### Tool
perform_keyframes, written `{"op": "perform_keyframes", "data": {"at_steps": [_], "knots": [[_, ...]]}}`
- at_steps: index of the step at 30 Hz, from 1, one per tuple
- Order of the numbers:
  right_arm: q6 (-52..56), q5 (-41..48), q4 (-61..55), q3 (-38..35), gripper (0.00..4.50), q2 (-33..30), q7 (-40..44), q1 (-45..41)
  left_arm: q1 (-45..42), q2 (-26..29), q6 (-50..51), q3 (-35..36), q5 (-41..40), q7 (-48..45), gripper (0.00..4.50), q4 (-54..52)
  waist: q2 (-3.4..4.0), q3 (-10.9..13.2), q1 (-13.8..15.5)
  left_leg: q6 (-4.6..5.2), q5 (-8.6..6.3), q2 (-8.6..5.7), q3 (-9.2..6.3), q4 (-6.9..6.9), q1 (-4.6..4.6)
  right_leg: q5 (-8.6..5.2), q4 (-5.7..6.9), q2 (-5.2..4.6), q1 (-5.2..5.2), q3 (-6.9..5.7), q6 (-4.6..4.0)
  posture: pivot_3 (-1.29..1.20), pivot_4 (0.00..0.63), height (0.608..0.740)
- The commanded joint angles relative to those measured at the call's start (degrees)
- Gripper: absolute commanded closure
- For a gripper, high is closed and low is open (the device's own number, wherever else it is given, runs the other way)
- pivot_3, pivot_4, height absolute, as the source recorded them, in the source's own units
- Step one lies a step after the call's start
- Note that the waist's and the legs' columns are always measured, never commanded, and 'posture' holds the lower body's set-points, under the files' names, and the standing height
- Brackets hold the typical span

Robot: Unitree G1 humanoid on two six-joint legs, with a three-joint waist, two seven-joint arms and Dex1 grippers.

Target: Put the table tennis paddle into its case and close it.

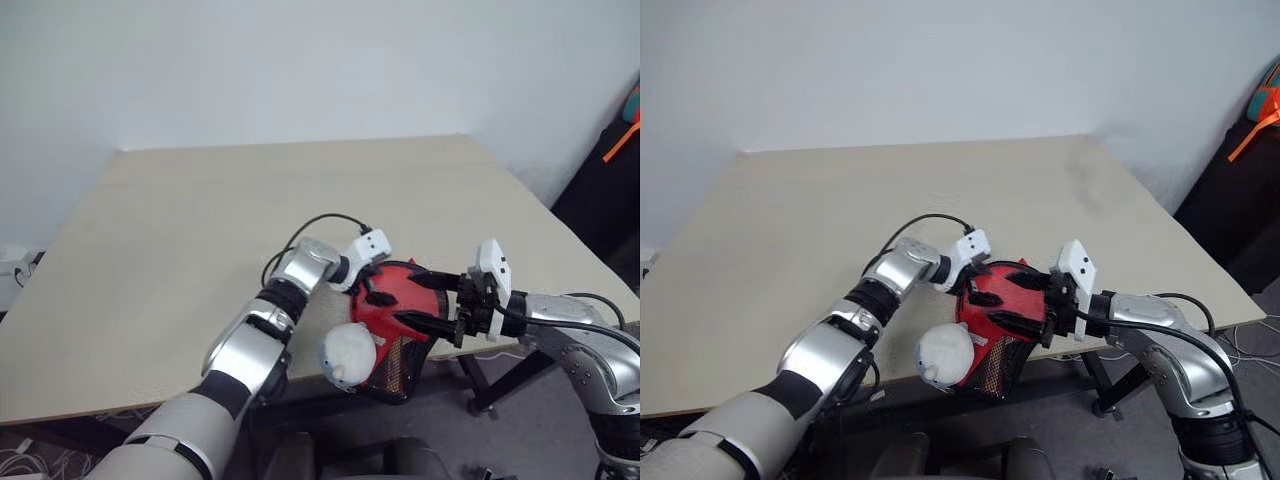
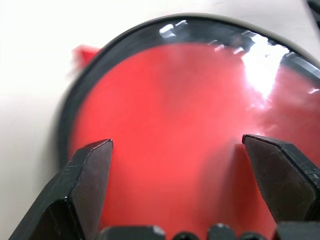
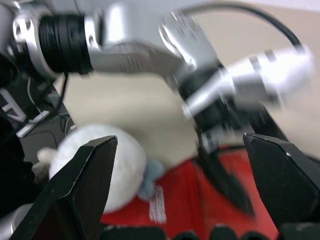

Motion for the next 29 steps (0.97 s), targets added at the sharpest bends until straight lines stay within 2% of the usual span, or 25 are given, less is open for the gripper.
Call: {"op": "perform_keyframes", "data": {"at_steps": [1, 9, 13, 18, 21, 26, 29], "knots": [[-2.04, 0.02, 0.10, -2.08, 0.10, -0.86, 0.15, 0.74, -3.45, 2.18, -1.36, 3.22, -2.66, -3.05, 0.02, -0.07, -0.03, 0.03, 0.02, 0.00, 0.00, 0.00, 0.00, -0.01, -0.01, 0.00, -0.01, 0.00, 0.00, 0.00, 0.00, 0.00, 0.000, 0.740], [-3.43, -1.11, 2.22, -5.04, 0.10, -1.98, -1.32, 4.09, -5.94, 10.89, -4.08, 6.88, -3.89, -6.54, 0.02, 0.28, -0.10, 0.17, 0.00, 0.01, 0.00, -0.01, 0.03, 0.01, -0.06, 0.00, -0.01, -0.01, 0.00, 0.01, 0.01, 0.00, 0.000, 0.740], [-5.61, -3.88, 3.25, -5.97, 0.10, -4.30, -1.31, 8.53, -3.45, 20.97, -3.73, 9.31, -6.57, -15.67, 0.02, -5.28, -0.17, 0.25, -0.18, 0.00, 0.00, 0.01, 0.07, -0.09, -0.05, 0.00, -0.01, -0.01, -0.06, 0.03, 0.00, 0.00, 0.000, 0.740], [-7.55, -5.72, 5.37, -5.96, 0.10, -4.44, -2.03, 9.22, 4.96, 32.58, -3.94, 12.00, -9.12, -21.69, 0.02, -13.49, -0.09, 0.28, -1.25, 0.01, 0.01, 0.04, 0.19, -0.29, -0.01, -0.01, -0.02, -0.01, -0.12, 0.13, 0.00, 0.00, 0.000, 0.740], [-8.83, -7.14, 7.00, -5.03, 0.10, -3.41, -3.17, 8.29, 13.60, 38.18, -2.72, 13.00, -9.41, -22.43, 0.02, -16.03, -0.07, 0.26, -1.33, 0.01, 0.01, 0.06, 0.19, -0.26, 0.04, 0.00, -0.02, -0.03, -0.08, 0.12, -0.01, 0.00, 0.000, 0.740], [-9.32, -8.05, 7.27, -4.08, 0.10, -2.02, -4.30, 7.93, 29.39, 42.18, -4.81, 15.90, -11.85, -20.63, 0.02, -24.98, -0.17, 0.30, -1.19, -0.01, 0.00, 0.12, 0.23, -0.31, 0.05, 0.00, -0.03, -0.06, -0.15, 0.12, -0.02, 0.00, 0.000, 0.740], [-9.44, -8.14, 7.47, -3.95, 0.10, -2.07, -4.39, 7.76, 34.04, 42.86, -2.18, 15.54, -12.65, -20.51, 0.02, -30.01, -0.30, 0.26, -0.70, -0.03, 0.00, 0.22, 0.20, -0.28, 0.04, 0.01, -0.05, -0.11, -0.16, -0.04, -0.07, 0.00, 0.000, 0.740]]}}
